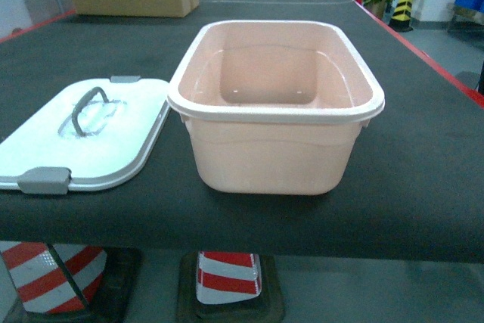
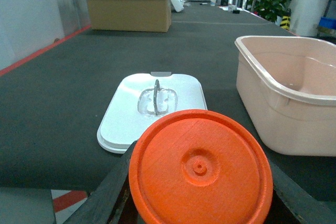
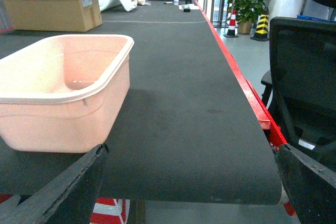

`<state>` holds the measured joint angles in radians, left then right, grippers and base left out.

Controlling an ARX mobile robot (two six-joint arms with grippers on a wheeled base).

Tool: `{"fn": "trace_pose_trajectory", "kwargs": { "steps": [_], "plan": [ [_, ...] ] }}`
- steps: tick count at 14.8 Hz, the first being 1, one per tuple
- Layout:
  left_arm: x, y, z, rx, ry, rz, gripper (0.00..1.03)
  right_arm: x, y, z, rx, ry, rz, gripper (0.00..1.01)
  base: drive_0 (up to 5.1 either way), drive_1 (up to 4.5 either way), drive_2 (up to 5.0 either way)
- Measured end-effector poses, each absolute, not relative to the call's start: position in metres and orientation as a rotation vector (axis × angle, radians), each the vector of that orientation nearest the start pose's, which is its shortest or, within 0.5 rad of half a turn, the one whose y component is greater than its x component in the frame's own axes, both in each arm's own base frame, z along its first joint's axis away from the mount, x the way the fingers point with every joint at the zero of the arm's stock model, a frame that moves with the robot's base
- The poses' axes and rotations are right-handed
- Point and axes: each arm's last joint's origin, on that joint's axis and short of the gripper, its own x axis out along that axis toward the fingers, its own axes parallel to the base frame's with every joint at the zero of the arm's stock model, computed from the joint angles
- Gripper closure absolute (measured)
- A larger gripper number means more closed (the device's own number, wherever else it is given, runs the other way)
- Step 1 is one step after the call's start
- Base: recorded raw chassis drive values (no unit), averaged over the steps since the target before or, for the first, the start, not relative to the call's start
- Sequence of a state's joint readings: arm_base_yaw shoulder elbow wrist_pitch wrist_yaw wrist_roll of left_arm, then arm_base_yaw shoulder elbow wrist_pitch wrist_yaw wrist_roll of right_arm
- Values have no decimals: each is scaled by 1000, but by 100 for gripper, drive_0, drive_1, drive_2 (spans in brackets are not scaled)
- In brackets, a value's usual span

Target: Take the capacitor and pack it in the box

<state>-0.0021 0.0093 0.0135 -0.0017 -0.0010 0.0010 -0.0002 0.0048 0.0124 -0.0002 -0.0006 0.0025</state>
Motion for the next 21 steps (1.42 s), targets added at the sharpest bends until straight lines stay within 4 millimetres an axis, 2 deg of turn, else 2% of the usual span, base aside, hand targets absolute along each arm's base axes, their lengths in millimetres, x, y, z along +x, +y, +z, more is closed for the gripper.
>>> {"fn": "trace_pose_trajectory", "kwargs": {
  "steps": [11, 14, 17, 18, 19, 20, 21],
  "plan": [
    [97, 0, 167, 1, 2, -2, 59, 97, 0, 167, 2, -2, 0, 3, 0, 0, 0],
    [107, -7, 179, 17, -75, 164, 59, 97, 0, 167, 2, -2, -1, 3, 0, 0, 0],
    [140, -20, 186, 20, -49, 239, 59, 97, 0, 167, 2, -2, 0, 3, 0, 0, 0],
    [170, -34, 210, -4, -115, 186, 59, 97, 0, 167, 2, -2, 0, 3, 0, 0, 0],
    [191, -46, 225, -20, -160, 128, 59, 97, 0, 167, 2, -2, 0, 3, 0, 0, 0],
    [217, -62, 236, -21, -177, 78, 59, 97, 0, 167, 2, -2, 0, 3, 0, 0, 0],
    [244, -79, 236, 1, -129, 28, 59, 97, 0, 167, 3, -2, 0, 3, 0, 0, 0]
  ]
}}
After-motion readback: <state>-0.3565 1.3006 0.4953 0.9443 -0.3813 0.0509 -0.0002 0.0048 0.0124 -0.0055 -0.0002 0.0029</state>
